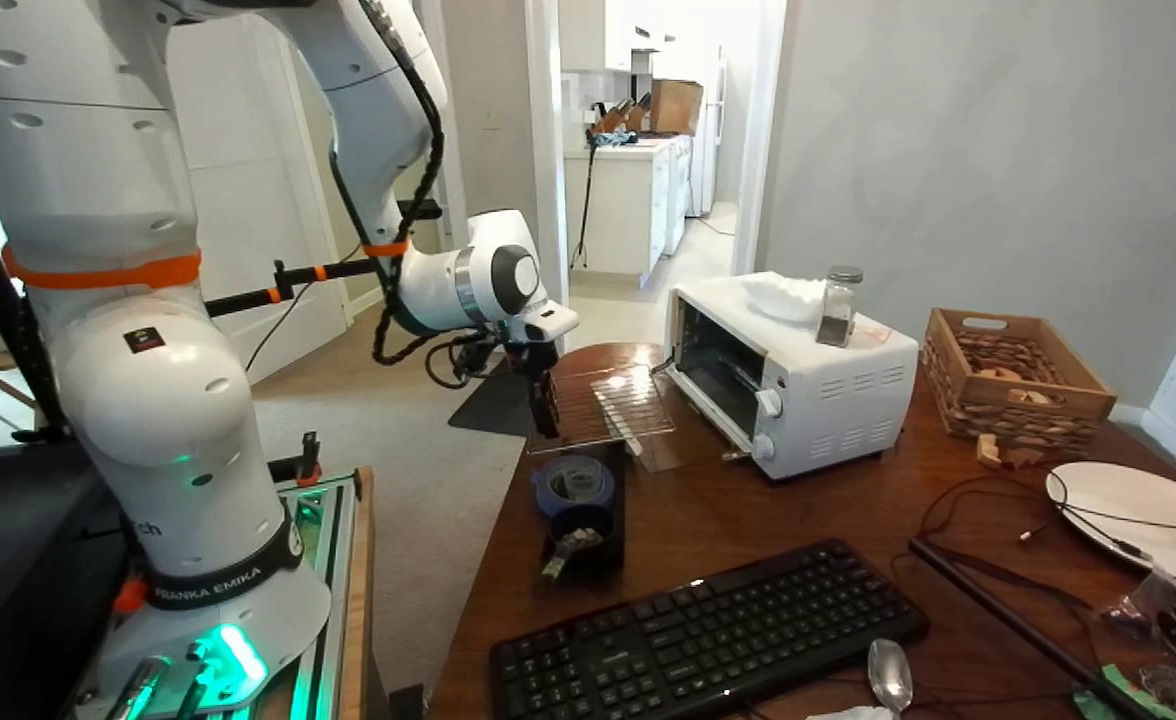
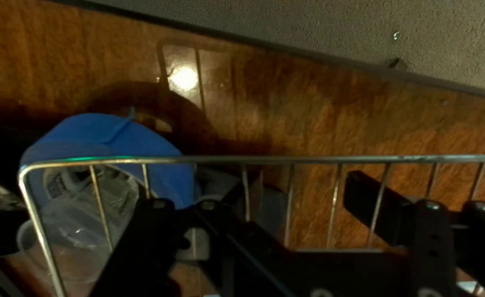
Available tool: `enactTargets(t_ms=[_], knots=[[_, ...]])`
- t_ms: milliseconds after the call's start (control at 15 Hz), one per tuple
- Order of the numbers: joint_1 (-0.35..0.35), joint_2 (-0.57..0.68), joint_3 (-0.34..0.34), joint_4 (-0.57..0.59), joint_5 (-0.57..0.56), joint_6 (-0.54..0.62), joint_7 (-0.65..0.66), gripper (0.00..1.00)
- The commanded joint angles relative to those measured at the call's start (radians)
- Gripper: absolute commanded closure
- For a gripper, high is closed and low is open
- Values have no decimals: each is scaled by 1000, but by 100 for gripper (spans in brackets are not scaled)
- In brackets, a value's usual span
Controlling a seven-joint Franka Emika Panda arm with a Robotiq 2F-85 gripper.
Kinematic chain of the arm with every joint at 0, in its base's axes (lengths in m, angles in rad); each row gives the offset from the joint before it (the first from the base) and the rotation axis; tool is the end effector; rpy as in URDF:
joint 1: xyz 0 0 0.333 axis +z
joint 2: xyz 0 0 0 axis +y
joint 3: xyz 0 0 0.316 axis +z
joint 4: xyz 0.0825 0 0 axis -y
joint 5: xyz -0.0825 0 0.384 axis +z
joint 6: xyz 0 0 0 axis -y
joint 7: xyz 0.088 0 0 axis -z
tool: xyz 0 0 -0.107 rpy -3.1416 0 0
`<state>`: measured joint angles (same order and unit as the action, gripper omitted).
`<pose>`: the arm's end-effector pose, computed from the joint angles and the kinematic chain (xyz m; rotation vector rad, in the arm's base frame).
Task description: Remove the grill rack from the oven and put it on the table
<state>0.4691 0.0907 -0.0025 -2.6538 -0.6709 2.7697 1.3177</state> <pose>0.3608 0.2117 0.2096 2.9695 -0.3368 0.3122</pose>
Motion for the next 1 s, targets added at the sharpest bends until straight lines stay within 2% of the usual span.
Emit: enactTargets(t_ms=[0, 333, 400, 467, 667, 933], knots=[[-21, -164, -38, -86, -78, -21, 33, 67], [-51, -323, -82, -159, -37, 6, -19, 67], [-33, -281, -103, -94, -12, -7, -30, 67], [-28, -298, -129, -101, 8, -3, -42, 67], [4, -299, -230, -90, 115, 12, -131, 67], [63, -284, -409, -89, 293, 69, -292, 67]])
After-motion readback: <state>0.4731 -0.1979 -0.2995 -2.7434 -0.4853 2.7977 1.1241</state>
